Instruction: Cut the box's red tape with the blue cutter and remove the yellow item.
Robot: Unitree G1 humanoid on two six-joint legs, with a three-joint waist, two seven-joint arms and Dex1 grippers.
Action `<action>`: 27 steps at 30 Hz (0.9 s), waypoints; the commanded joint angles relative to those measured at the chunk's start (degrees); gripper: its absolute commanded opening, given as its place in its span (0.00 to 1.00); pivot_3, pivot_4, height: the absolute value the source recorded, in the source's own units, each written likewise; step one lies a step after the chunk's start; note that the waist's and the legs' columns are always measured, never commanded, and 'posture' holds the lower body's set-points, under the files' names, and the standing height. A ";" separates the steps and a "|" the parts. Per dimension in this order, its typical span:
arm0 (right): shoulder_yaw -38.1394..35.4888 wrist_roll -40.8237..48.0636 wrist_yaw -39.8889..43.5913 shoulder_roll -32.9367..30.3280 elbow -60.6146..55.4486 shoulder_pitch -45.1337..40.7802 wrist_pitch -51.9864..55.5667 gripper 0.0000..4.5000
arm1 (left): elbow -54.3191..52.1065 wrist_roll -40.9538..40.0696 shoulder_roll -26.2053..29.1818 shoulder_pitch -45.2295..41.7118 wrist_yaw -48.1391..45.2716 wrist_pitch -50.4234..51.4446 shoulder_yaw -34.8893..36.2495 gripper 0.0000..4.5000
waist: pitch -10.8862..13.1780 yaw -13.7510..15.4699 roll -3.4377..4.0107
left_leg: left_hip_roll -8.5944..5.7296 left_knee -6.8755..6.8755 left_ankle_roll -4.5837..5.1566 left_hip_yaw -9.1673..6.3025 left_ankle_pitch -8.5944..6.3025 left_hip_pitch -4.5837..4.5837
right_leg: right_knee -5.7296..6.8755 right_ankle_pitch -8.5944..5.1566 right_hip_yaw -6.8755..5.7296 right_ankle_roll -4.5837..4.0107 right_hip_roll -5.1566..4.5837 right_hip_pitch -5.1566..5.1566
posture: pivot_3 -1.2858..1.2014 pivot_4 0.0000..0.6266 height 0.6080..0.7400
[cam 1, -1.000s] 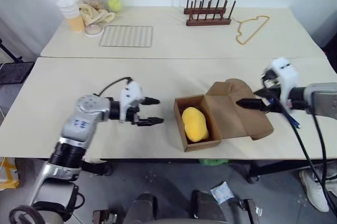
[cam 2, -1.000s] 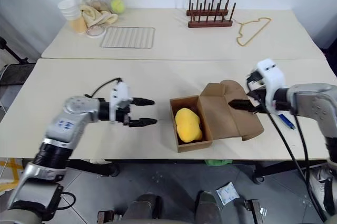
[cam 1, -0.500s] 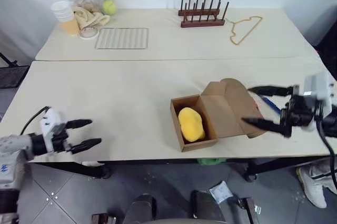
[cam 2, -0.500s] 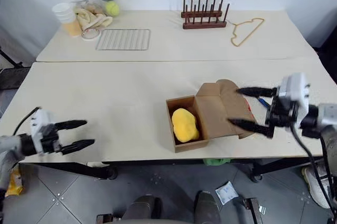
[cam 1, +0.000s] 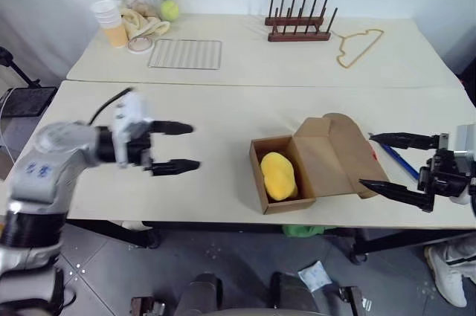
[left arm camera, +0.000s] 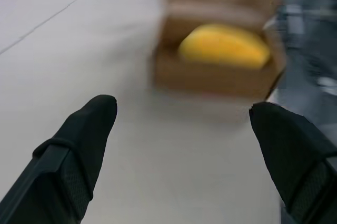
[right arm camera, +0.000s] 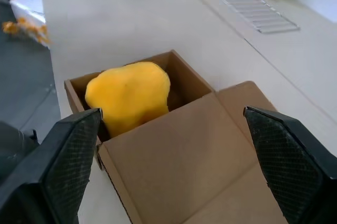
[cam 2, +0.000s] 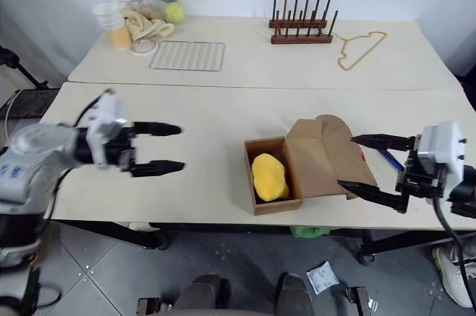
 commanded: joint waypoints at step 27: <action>-7.79 11.19 -12.52 2.25 -17.26 11.53 9.79 1.00 | 33.99 31.05 -28.28 -27.63 -6.22 -12.36 -31.29 0.91 | 0.10 0.36 -0.16 | 0.00 0.04 0.13 0.16 -0.01 -0.09 | -0.29 0.00 0.09 0.01 0.06 0.00 | 0.52 0.24 1.00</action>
